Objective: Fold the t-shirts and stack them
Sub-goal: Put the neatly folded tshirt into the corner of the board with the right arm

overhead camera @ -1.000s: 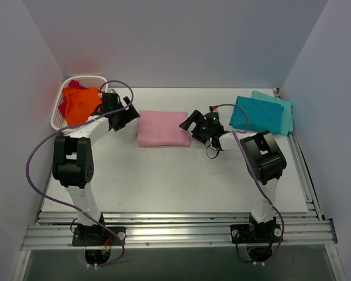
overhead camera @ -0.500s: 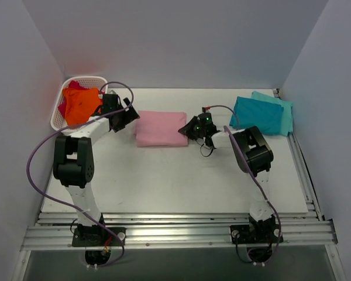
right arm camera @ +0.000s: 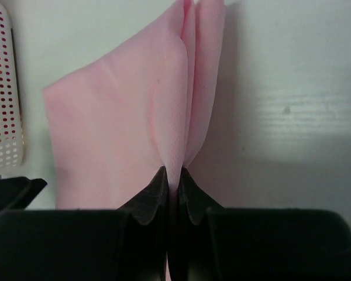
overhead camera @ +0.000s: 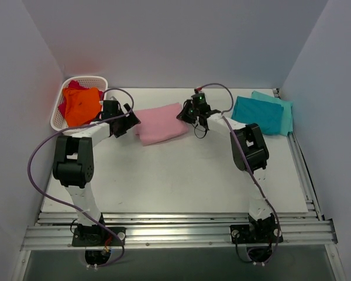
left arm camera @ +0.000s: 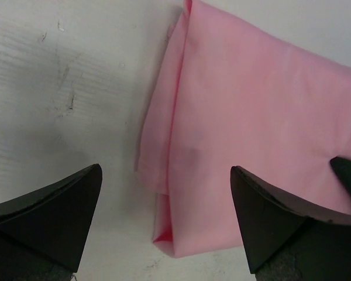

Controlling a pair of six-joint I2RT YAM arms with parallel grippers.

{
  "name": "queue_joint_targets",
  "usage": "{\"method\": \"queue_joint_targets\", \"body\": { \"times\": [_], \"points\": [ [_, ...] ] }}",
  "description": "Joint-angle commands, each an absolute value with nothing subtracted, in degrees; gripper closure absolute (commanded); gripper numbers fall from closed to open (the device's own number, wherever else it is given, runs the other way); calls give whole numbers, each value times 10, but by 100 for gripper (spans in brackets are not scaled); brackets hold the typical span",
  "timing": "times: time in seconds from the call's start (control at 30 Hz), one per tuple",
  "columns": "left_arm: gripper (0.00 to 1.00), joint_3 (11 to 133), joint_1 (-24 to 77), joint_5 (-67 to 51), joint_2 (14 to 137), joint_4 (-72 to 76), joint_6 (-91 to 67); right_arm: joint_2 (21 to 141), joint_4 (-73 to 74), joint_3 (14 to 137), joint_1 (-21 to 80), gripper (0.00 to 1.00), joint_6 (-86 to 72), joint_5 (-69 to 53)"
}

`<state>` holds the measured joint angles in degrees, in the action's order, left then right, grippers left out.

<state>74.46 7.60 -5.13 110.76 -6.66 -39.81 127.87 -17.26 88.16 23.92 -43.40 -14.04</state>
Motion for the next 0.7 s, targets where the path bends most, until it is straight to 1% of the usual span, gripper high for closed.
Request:
{"method": "queue_joint_targets", "body": {
  "times": [0.0, 0.03, 0.07, 0.1, 0.13, 0.2, 0.33, 0.4, 0.5, 0.6, 0.63, 0.67],
  "points": [
    [0, 730, 69, -71, 1072, -20, -402, 1281, -31, 1010, 217, 100, -354, -78],
    [0, 721, 68, -73, 1071, -18, -402, 1287, -12, 1032, 204, 100, -337, -70],
    [5, 714, 67, -76, 1069, -11, -403, 1292, -1, 1053, 196, 100, -331, -58],
    [5, 708, 66, -76, 1065, -10, -403, 1301, 34, 1087, 187, 100, -324, -54],
    [5, 694, 63, -76, 1064, 16, -405, 1304, 44, 1101, 169, 100, -317, -53],
    [5, 688, 62, -82, 1066, 21, -405, 1310, 68, 1137, 148, 100, -311, -48],
    [5, 687, 61, -85, 1071, 23, -400, 1300, 112, 1172, 85, 100, -298, -33],
    [5, 687, 61, -85, 1075, 25, -399, 1263, 117, 1155, 34, 100, -306, -21],
    [5, 691, 60, -93, 1083, 28, -400, 1203, 121, 1094, -32, 100, -305, -15],
    [6, 695, 60, -99, 1092, 33, -402, 1150, 119, 1023, -97, 100, -298, -6],
    [5, 696, 60, -103, 1095, 38, -403, 1138, 115, 980, -113, 100, -298, -2],
    [6, 698, 60, -105, 1101, 39, -404, 1115, 91, 957, -141, 100, -298, -2]
  ]
}}
